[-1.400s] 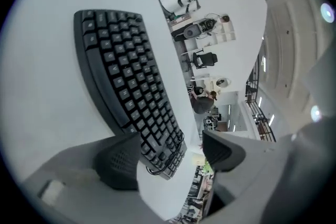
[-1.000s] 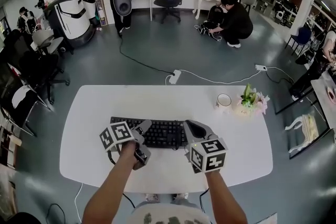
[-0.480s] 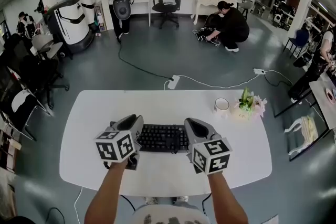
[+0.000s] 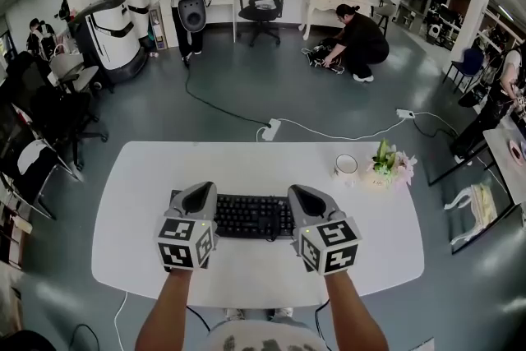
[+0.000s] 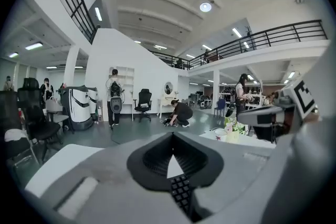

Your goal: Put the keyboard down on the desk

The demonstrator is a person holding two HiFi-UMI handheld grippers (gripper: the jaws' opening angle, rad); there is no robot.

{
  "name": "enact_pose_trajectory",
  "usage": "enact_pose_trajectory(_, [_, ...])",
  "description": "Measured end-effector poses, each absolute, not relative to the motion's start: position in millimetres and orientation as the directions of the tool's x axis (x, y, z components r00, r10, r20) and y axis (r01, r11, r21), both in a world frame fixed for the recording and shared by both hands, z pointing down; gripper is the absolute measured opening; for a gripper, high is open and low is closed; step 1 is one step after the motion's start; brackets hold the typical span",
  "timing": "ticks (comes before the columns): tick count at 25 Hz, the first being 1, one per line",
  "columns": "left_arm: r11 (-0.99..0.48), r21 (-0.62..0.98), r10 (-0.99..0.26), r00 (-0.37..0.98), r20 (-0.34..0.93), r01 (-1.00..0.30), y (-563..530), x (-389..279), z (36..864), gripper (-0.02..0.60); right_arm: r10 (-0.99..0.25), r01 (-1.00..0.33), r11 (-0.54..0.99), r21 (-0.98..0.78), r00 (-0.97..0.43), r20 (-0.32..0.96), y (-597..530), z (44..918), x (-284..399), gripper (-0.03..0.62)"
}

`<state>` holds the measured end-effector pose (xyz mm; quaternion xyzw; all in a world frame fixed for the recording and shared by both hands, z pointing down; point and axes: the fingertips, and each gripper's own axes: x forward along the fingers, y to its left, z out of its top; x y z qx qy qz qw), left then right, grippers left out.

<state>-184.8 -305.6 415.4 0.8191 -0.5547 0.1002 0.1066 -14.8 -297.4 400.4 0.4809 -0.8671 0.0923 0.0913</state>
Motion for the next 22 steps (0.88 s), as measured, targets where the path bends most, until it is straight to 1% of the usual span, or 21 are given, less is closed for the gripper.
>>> enact_pose_trajectory(3, [-0.366, 0.033, -0.89, 0.361, 0.279, -0.93, -303.5, -183.0, 414.1, 0.003, -0.818, -0.851, 0.52, -0.076, -0.521, 0.244, -297.7, 399.4, -15.2, -0.002])
enact_pose_trajectory(13, [-0.371, 0.062, -0.885, 0.373, 0.278, -0.927, -304.1, -182.7, 416.8, 0.003, -0.822, -0.856, 0.51, -0.088, -0.514, 0.246, -297.3, 402.5, -9.4, -0.002])
enact_pose_trajectory(22, [-0.376, 0.052, -0.889, 0.376, 0.263, -0.925, -308.1, -185.1, 413.1, 0.003, -0.831, -0.863, 0.496, -0.099, -0.505, 0.233, -298.9, 402.4, -6.0, -0.002])
